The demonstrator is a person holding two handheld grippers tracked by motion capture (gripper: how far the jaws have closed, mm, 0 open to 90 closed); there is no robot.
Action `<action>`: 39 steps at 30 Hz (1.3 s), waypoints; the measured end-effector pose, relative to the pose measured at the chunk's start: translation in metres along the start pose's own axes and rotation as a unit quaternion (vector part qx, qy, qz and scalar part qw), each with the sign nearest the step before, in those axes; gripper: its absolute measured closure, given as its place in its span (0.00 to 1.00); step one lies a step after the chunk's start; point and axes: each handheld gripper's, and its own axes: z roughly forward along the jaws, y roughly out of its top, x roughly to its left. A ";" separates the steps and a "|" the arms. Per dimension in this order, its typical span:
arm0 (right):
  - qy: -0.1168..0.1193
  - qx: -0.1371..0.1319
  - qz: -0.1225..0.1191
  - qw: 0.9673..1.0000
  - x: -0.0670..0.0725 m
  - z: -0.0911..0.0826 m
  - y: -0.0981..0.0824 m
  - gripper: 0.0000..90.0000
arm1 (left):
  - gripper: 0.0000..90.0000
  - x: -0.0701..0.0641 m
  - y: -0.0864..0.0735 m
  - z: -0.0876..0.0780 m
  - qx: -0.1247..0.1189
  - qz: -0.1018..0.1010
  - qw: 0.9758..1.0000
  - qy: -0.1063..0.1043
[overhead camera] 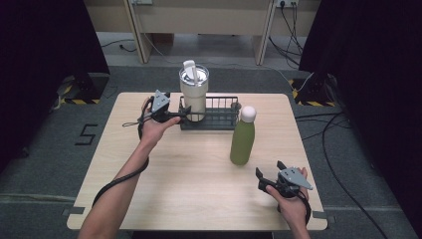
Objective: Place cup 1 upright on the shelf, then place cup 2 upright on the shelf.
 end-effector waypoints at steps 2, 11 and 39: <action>0.000 -0.001 0.001 1.000 0.001 -0.001 0.000 0.16 | 0.00 0.000 0.000 -0.002 -0.003 -0.002 1.000 0.000; 0.005 -0.008 0.000 1.000 -0.001 0.001 0.005 0.16 | 0.00 -0.003 -0.002 -0.010 -0.003 0.002 1.000 0.005; 0.025 -0.046 -0.029 0.998 0.015 0.001 0.032 0.09 | 0.00 -0.001 -0.002 -0.064 -0.026 0.006 1.000 0.013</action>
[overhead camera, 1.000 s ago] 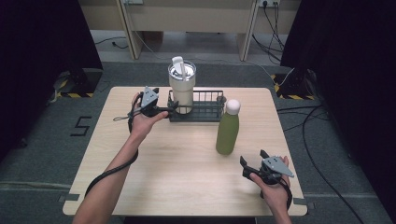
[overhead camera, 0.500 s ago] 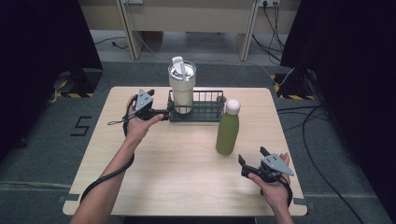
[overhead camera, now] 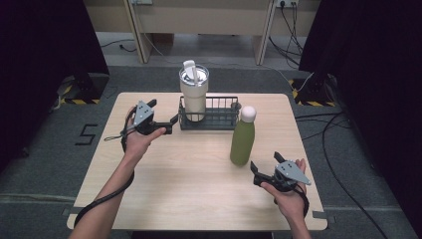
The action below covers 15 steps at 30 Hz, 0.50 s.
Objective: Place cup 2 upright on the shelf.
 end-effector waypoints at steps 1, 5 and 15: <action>0.000 -0.002 -0.001 1.000 0.001 0.001 0.002 0.09 | 0.00 0.001 0.000 -0.002 0.001 0.001 1.000 0.001; 0.004 -0.007 -0.001 1.000 0.003 0.006 0.008 0.09 | 0.00 0.005 -0.002 -0.010 0.000 0.000 1.000 0.007; 0.013 -0.018 -0.005 1.000 0.011 0.021 0.022 0.09 | 0.00 0.011 -0.010 -0.031 -0.001 0.000 1.000 0.017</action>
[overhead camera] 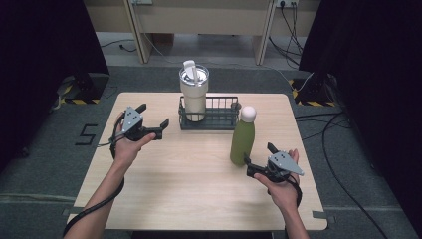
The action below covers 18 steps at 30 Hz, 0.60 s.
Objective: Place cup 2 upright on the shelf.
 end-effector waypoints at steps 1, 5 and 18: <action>-0.001 0.000 0.000 1.000 0.000 0.001 0.001 0.09 | 0.00 0.001 -0.002 -0.002 0.001 -0.001 1.000 0.002; 0.002 -0.001 0.001 1.000 0.001 0.007 0.004 0.09 | 0.00 0.005 -0.007 -0.010 0.004 -0.005 1.000 0.007; 0.014 0.003 0.002 1.000 0.005 0.028 0.008 0.09 | 0.00 0.006 -0.023 -0.036 0.007 -0.014 1.000 0.017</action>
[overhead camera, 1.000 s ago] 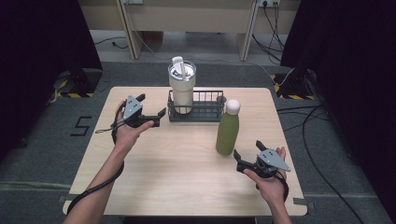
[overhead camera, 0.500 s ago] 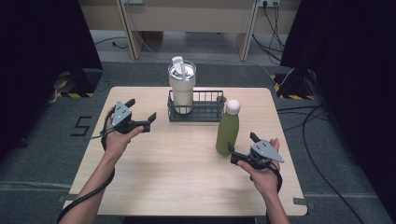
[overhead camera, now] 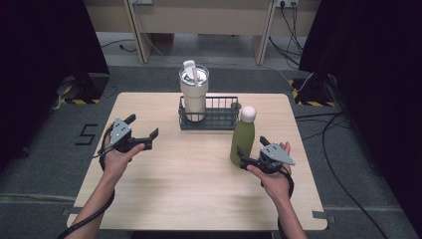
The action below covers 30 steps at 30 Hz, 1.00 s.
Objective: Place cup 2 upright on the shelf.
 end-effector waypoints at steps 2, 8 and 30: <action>0.000 0.001 0.000 1.000 0.000 0.003 -0.001 0.09 | 0.00 0.001 -0.002 -0.004 0.000 -0.001 1.000 0.002; 0.001 0.005 0.000 1.000 0.000 0.011 -0.002 0.09 | 0.00 0.001 -0.009 -0.015 0.004 0.000 1.000 0.005; 0.003 0.007 -0.012 1.000 0.005 0.036 0.004 0.13 | 0.00 0.005 -0.029 -0.044 0.010 -0.018 1.000 0.021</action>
